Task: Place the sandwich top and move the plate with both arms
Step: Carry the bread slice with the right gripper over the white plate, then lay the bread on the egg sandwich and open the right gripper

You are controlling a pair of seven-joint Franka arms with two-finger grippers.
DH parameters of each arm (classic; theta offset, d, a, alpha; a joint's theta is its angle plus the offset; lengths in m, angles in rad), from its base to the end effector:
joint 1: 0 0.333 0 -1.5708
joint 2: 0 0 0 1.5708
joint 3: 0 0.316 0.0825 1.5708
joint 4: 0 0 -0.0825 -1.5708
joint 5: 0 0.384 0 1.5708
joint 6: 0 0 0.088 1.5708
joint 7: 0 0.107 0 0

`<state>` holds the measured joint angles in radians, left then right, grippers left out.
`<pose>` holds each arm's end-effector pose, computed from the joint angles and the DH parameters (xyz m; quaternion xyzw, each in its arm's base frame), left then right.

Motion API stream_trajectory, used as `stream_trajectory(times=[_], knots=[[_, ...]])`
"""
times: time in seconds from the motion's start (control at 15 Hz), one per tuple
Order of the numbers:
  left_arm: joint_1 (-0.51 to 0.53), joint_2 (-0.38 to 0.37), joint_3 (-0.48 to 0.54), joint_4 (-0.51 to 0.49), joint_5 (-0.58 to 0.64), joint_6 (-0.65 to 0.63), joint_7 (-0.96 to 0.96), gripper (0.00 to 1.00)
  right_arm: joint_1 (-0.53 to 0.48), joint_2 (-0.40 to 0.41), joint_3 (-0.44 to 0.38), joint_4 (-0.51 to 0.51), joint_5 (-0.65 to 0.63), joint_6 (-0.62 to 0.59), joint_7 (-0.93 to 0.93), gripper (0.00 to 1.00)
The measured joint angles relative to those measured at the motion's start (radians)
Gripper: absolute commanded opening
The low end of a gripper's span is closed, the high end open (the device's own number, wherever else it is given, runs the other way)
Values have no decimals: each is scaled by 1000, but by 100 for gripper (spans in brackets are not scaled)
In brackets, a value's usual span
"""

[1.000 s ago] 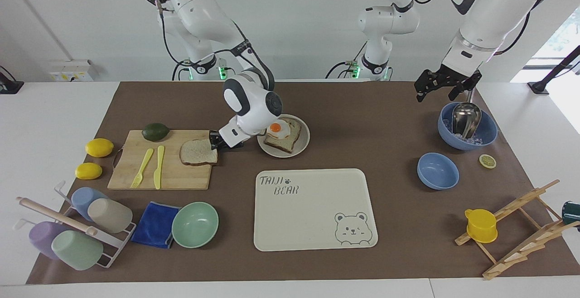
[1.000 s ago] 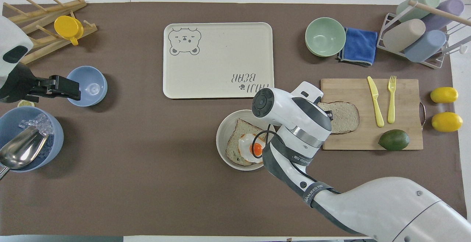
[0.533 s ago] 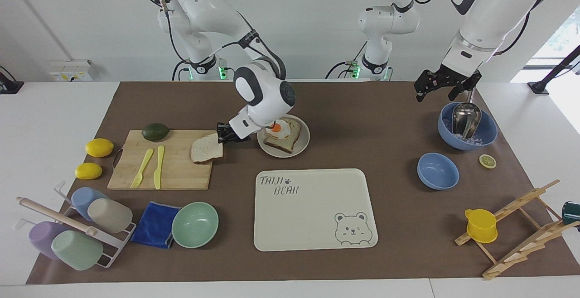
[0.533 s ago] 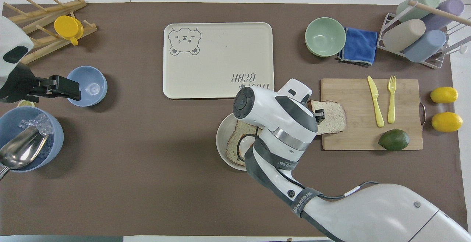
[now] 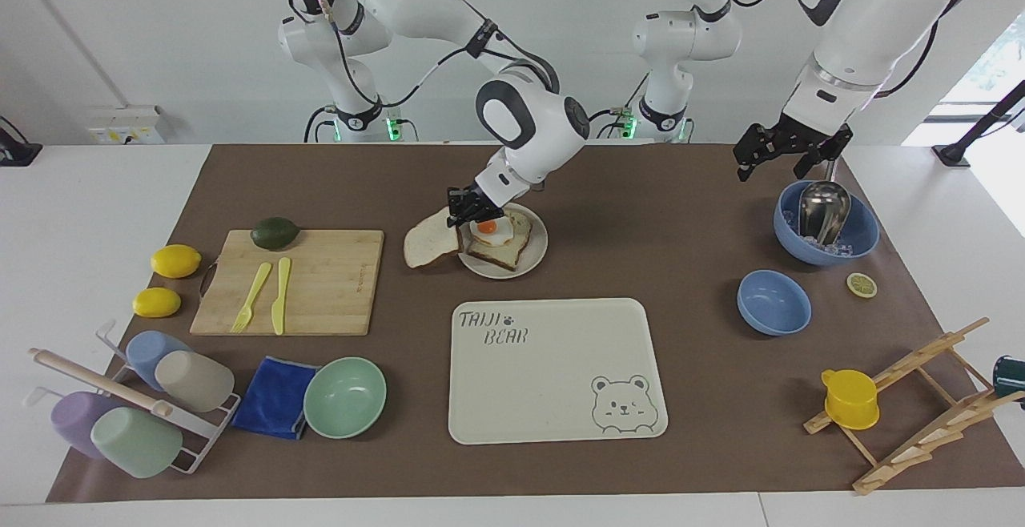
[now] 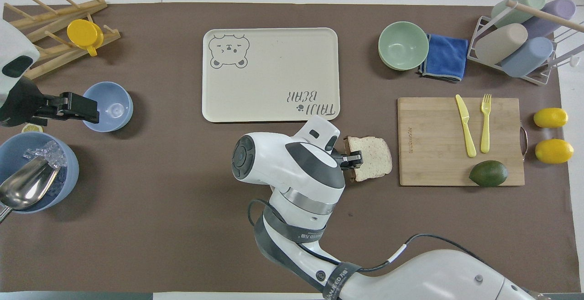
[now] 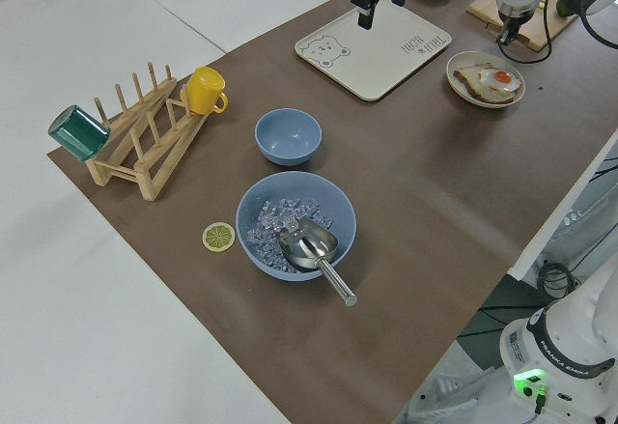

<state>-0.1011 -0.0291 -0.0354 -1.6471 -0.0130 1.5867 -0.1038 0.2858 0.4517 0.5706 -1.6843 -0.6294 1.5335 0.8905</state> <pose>0.5401 -0.0758 0.6059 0.9997 -0.0161 -0.0163 0.0041 0.4669 0.3881 0.3476 0.9492 0.0623 -0.0172 0.3079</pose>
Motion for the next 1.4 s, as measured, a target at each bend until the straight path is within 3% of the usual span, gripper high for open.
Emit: stream_trajectory(times=[0.27, 0.4, 0.8, 1.27, 1.33, 1.4], knots=[[0, 0, 0, -6, 0, 10, 0, 100, 41, 63, 8, 189, 21, -66, 8, 0], [0, 0, 0, -12, 0, 18, 0, 100, 62, 81, 10, 224, 40, -76, 8, 0], [1, -11, 0, -47, 0, 50, 0, 100, 119, 97, 14, 232, 112, -66, 66, 0], [10, -15, 2, -59, 0, 69, 0, 100, 114, 99, 13, 207, 127, -62, 80, 0], [12, -15, 2, -60, 0, 71, 0, 100, 111, 99, 13, 204, 146, -49, 98, 3], [13, -15, 2, -61, 0, 74, 0, 100, 106, 99, 13, 199, 164, -28, 114, 21]])
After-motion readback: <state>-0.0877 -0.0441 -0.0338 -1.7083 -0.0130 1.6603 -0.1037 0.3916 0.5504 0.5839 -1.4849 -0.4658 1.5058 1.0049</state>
